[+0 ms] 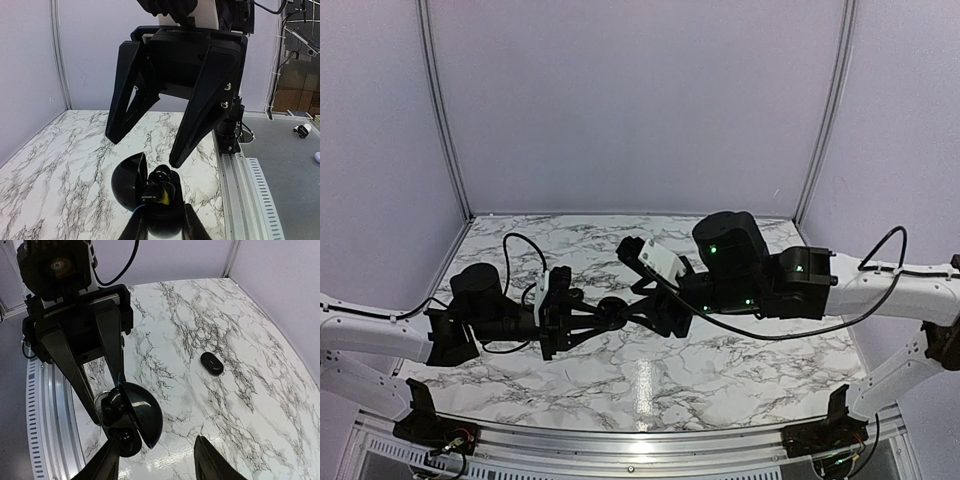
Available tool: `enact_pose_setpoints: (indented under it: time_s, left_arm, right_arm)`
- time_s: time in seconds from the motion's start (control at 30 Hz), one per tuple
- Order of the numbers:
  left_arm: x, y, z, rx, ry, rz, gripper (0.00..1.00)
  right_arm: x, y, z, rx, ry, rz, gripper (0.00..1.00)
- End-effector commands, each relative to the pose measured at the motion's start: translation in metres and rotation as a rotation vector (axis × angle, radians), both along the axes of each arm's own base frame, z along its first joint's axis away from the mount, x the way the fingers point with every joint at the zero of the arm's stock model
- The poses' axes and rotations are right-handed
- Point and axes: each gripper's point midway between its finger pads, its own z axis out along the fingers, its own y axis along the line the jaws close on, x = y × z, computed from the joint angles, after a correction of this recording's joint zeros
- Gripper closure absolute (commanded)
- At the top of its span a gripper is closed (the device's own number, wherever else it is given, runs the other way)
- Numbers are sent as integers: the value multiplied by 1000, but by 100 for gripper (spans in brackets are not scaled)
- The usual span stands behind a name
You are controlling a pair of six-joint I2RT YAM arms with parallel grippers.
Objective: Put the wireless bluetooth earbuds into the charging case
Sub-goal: Place the charging case with the earbuds at the center of the board.
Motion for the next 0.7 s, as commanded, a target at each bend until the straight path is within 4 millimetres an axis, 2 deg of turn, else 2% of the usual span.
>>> enact_pose_setpoints:
  time_s: [0.0,0.3,0.4,0.57,0.67]
  left_arm:
    - [-3,0,26,-72,-45,-15,100]
    - [-3,2,25,-71,-48,-8,100]
    - [-2,1,21,-65,-40,-4,100]
    - [-2,0,22,-68,-28,-11,100]
    - [-4,0,24,-72,-30,-22,100]
  right_arm:
    - [7,3,-2,-15,-3,-11,49]
    - [1,8,-12,-37,20,28,49]
    - [-8,8,3,11,19,71,48]
    - [-23,3,25,94,-26,160,40]
    - [-28,5,27,107,-26,189,40]
